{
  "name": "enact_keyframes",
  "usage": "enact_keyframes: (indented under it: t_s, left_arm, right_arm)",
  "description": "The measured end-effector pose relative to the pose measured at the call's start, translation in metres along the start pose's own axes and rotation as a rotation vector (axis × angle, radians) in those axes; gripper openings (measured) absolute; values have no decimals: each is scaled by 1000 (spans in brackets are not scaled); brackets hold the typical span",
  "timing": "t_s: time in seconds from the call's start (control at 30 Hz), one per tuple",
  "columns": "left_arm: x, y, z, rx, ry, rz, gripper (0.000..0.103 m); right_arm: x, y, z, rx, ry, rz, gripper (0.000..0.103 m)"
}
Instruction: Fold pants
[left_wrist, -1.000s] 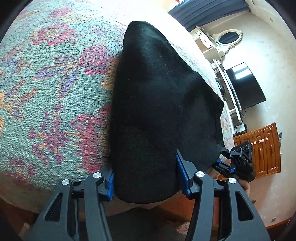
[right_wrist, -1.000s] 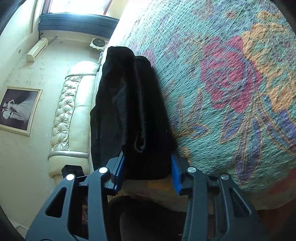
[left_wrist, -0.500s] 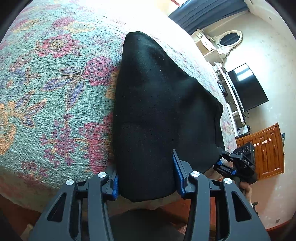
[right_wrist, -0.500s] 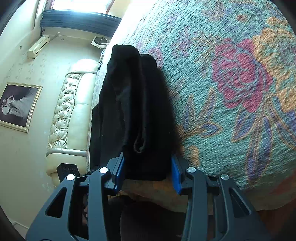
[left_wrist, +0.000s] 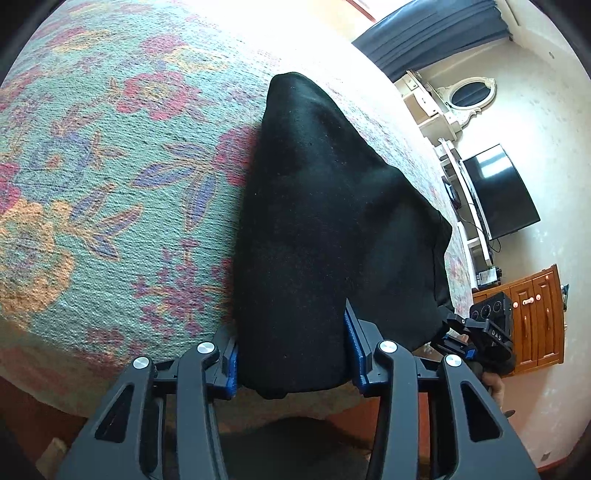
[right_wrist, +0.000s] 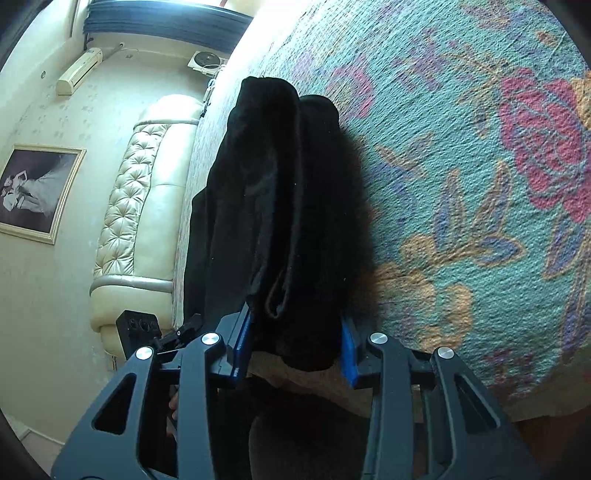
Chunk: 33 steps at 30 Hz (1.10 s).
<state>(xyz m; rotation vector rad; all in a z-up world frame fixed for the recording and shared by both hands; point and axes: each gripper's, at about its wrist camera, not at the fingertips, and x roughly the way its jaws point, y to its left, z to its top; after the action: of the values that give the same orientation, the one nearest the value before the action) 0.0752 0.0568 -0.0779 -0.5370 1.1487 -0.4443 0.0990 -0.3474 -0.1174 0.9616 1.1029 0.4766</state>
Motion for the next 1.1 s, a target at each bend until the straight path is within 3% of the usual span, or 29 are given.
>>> enact_keyframes:
  t_s: [0.17,0.27,0.3,0.37,0.5,0.7,0.97,1.1]
  left_arm:
    - [-9,-4,-3,62,21,-19,51]
    - [-24,0,-1,55,34,-35,55]
    - [-29,3,0,59,31,-46,61]
    - [-36,8,7,78,10,-65,70]
    - [-35,17,36,89,-49,-76,72]
    - [7,25,87,31,-43,-143,75]
    - [62,34,128,-55,19,-204,75]
    - [64,36,131,-59,-10,-227,75]
  right_arm:
    - [-13,-29,-7,96,17,100,46]
    - [-29,-22,-3,31,-19,66,67]
    - [-34,-15,1,-10,-43,43,74]
    - [-39,-7,13,-71,-80,20,79]
    - [-23,-1,48,-83,-115,19,81]
    - [23,9,97,-108,-107,0,81]
    - [42,9,121,-91,-118,40,84]
    - [39,3,125,-92,-114,57,84]
